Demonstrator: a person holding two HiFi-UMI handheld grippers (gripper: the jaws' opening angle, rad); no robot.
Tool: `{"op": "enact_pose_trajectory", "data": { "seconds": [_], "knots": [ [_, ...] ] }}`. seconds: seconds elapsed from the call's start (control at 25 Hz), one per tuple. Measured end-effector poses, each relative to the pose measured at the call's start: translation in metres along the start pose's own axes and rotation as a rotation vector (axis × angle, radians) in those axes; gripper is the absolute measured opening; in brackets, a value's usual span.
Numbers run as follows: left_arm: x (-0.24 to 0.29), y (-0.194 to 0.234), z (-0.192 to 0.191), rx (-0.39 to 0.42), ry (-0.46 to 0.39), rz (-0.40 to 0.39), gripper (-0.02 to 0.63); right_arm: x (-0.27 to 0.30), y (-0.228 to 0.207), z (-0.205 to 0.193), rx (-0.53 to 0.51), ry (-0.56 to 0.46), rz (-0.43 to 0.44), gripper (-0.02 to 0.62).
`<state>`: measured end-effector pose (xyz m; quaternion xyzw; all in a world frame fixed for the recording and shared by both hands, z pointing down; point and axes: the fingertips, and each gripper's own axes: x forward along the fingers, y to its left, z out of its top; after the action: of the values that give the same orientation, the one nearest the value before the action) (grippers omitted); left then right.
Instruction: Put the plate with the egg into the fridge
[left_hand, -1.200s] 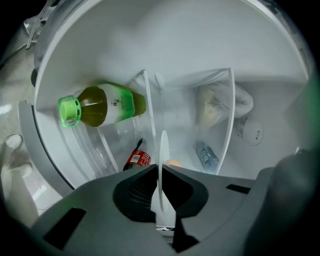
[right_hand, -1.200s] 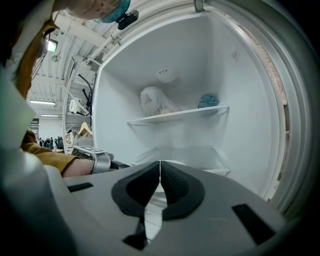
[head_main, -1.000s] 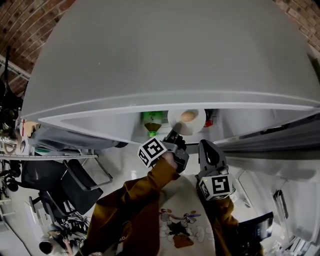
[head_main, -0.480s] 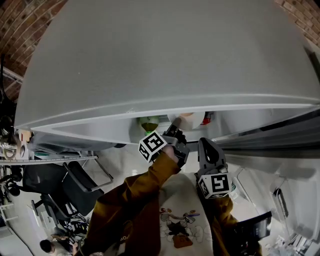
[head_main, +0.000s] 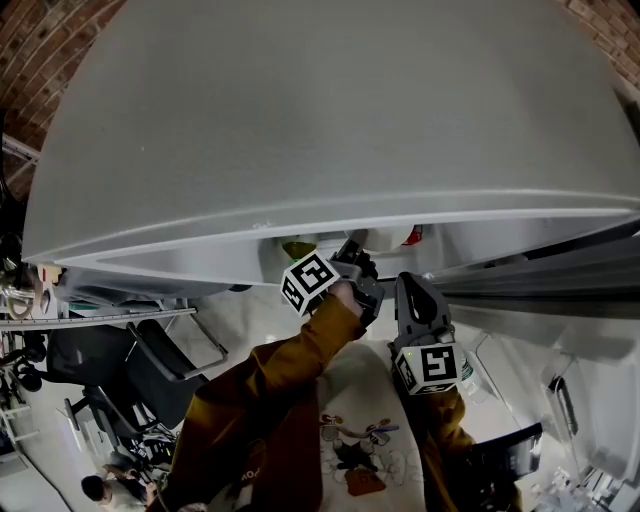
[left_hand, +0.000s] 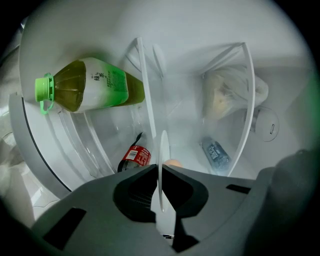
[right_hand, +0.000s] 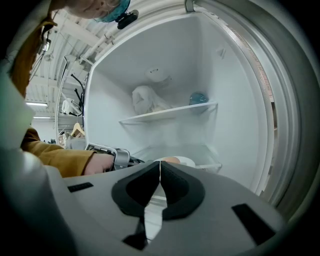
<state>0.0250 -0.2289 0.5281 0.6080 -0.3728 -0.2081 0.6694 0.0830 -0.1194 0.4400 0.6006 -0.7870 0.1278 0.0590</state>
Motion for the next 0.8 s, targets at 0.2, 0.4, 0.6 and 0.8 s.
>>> {"op": "enact_pose_trajectory", "data": {
  "seconds": [0.2, 0.4, 0.6, 0.8],
  "knots": [
    [0.004, 0.004, -0.002, 0.0, 0.009, 0.009, 0.026, 0.003, -0.002, -0.01, -0.003, 0.032, 0.013, 0.006],
    [0.007, 0.004, -0.002, 0.008, 0.014, 0.012, 0.026, 0.005, -0.023, -0.021, 0.037, 0.061, -0.014, 0.008],
    [0.008, 0.004, 0.001, 0.001, 0.016, 0.007, 0.026, 0.017, -0.027, -0.033, 0.116, 0.105, 0.001, 0.012],
    [0.012, 0.002, 0.003, -0.002, 0.022, -0.001, 0.026, 0.031, -0.029, -0.043, 0.28, 0.121, 0.023, 0.058]
  ]
}}
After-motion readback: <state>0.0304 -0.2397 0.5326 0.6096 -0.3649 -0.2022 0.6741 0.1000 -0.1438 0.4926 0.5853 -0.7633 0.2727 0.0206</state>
